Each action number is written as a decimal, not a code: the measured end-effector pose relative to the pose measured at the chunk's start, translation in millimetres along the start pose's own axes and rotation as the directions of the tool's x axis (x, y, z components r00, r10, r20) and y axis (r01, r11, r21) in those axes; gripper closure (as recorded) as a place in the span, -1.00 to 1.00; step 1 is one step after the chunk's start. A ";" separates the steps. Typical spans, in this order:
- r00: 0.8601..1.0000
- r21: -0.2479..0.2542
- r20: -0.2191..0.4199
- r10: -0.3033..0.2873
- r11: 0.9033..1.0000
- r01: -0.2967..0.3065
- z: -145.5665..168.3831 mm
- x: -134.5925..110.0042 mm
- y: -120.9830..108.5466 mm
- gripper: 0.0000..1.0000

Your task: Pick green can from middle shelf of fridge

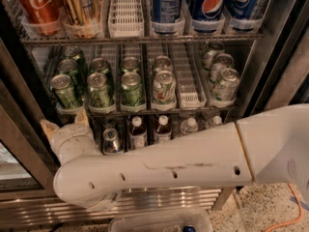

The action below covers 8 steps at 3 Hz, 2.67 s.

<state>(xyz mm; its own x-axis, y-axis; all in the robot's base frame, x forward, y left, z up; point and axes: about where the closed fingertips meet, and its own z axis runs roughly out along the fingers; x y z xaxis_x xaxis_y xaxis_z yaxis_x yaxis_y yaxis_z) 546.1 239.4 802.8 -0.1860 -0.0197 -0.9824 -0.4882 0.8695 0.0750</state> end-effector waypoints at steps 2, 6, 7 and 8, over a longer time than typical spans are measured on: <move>0.999 0.058 0.019 -0.033 0.998 0.032 8.4 -5.0 -25.1 -0.50; 0.994 0.103 0.078 -0.071 0.993 0.063 10.6 -31.1 -41.2 -0.52; 0.994 0.103 0.078 -0.071 0.993 0.063 4.8 -29.8 -38.3 -0.36; 0.995 0.138 0.077 -0.070 0.989 0.059 14.4 -31.3 -48.8 -0.20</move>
Offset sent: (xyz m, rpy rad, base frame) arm 0.0327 -0.0311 0.0043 -0.0466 -0.0580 -0.0904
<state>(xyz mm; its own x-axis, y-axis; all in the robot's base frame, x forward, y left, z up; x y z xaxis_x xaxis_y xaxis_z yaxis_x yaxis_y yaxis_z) 588.1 204.6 827.4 -0.0850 -0.0422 -0.9955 -0.3755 0.9268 -0.0072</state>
